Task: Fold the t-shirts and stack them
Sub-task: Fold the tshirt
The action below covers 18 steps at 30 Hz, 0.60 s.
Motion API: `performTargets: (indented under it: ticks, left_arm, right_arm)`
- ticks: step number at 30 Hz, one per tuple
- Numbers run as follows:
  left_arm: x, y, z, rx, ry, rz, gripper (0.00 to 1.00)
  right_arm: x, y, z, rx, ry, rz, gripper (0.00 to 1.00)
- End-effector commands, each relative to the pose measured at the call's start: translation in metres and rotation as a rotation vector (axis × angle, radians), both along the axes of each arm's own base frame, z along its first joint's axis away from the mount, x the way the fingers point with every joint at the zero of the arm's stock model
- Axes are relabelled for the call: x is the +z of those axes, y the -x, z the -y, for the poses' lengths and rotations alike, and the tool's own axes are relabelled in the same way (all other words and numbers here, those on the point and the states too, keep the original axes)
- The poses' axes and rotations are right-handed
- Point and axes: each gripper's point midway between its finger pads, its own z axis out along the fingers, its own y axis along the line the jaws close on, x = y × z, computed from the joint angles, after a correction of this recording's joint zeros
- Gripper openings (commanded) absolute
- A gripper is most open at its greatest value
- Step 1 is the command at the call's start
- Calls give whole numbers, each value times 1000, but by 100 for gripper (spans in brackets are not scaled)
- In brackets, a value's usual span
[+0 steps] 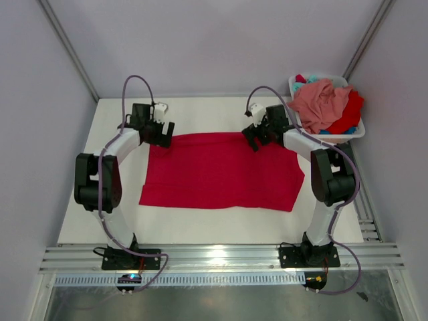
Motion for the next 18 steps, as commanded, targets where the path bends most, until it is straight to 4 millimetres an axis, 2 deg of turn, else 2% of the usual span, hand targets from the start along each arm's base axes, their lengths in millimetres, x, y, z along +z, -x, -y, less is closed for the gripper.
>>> performTargets:
  ticks: [1,4,7,8,12,14,18]
  left_arm:
    - [15,19,-12,-50,-93,13,99]
    - [13,30,-16,-81,-124,-10,99]
    - [21,30,-11,-113,-110,-19,99]
    - [20,37,-8,-135,-101,-49,99]
    - [27,34,-2,-194,-91,-73,99]
    - [8,37,-6,-200,-114,-161,99]
    - [-9,31,-8,-198,-129,-187,99]
  right_arm:
    - [22,-1,10,16,58,84,99]
    - [16,2,16,12,93,76,99]
    - [15,5,21,-2,110,72,99]
    - [14,6,24,-11,120,74,100]
    - [14,6,28,-33,128,91,99]
    - [12,4,29,-45,132,88,99]
    - [12,-1,35,-78,147,100,99]
